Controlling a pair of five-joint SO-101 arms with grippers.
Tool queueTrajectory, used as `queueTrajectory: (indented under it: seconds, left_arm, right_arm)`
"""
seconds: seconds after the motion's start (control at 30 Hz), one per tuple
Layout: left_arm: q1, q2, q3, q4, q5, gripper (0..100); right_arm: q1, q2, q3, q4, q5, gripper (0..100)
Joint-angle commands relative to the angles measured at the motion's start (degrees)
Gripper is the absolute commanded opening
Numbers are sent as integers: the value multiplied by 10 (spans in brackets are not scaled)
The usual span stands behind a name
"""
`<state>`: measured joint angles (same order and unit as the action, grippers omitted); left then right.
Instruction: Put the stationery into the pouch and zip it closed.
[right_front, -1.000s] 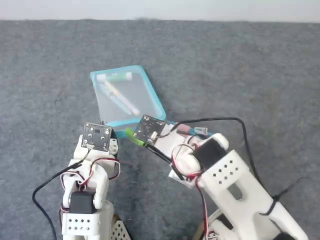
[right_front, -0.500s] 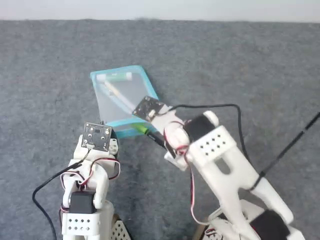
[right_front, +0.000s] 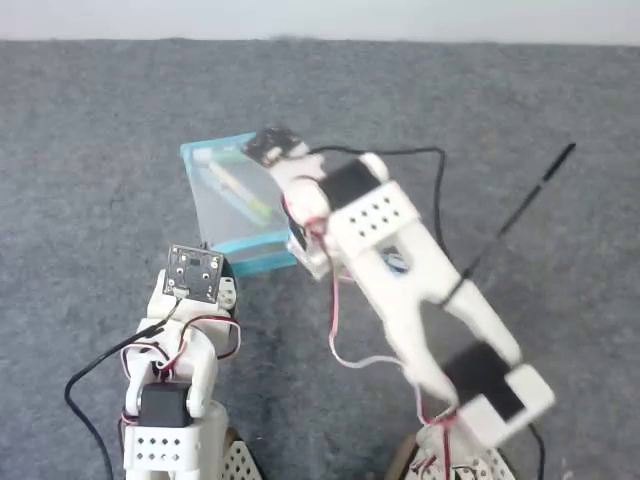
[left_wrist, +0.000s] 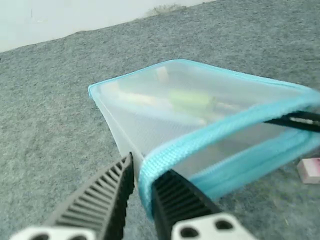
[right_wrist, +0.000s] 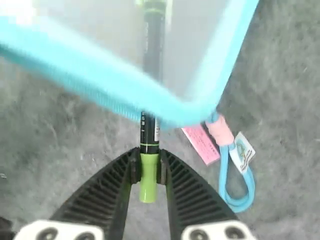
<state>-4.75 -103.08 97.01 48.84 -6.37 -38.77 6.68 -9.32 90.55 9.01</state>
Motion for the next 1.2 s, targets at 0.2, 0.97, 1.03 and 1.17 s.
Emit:
queueTrajectory:
  seconds: [0.2, 0.97, 1.03, 1.17]
  left_arm:
    - [1, -9, -5, -12, -3, 12]
    - [-4, -9, -5, -11, -3, 12]
    - [-4, -10, -5, -5, -3, 12]
    - [-4, -10, -5, -5, -3, 12]
  right_arm:
    - [-44, 106, -258, 15, -25, 114]
    - [26, -75, -94, 83, 43, 225]
    - [24, -125, 3, 35, 43, 225]
    - [26, -255, 222, -77, 43, 225]
